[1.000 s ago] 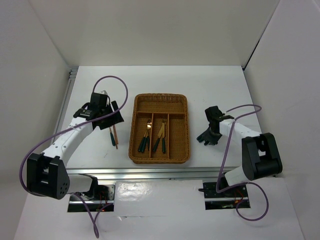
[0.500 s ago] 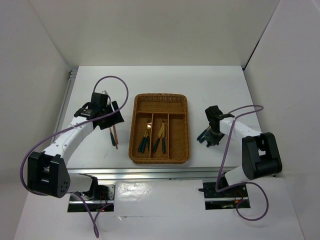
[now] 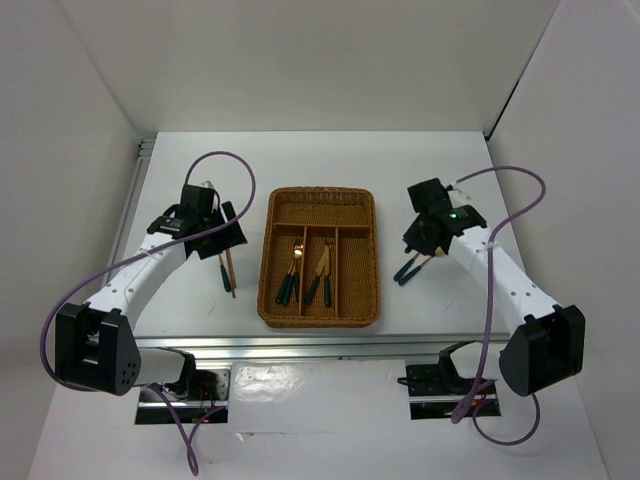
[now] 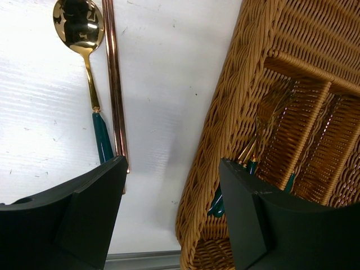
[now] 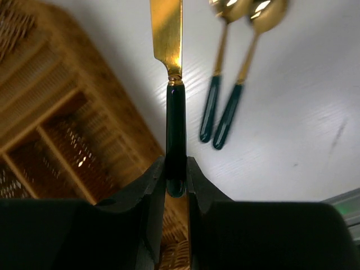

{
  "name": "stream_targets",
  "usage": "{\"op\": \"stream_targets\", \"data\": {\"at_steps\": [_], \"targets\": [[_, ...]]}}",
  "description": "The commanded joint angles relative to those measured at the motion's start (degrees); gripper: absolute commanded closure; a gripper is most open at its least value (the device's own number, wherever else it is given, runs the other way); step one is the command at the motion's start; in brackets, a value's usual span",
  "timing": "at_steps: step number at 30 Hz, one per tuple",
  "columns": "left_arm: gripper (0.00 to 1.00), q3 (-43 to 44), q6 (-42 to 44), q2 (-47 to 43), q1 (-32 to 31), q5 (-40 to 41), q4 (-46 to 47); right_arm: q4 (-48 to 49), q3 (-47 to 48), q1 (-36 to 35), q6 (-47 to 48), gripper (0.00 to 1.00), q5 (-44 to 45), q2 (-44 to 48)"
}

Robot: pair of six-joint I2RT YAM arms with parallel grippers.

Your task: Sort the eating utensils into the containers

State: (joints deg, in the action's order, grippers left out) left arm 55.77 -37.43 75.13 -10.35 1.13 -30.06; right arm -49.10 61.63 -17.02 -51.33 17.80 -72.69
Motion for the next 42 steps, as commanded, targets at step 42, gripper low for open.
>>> {"op": "stream_targets", "data": {"at_steps": [42], "targets": [[0.18, -1.72, -0.36, -7.02, 4.11, 3.36, -2.89, 10.35, 9.65, -33.7, 0.53, 0.59, -10.16, -24.53]]}}
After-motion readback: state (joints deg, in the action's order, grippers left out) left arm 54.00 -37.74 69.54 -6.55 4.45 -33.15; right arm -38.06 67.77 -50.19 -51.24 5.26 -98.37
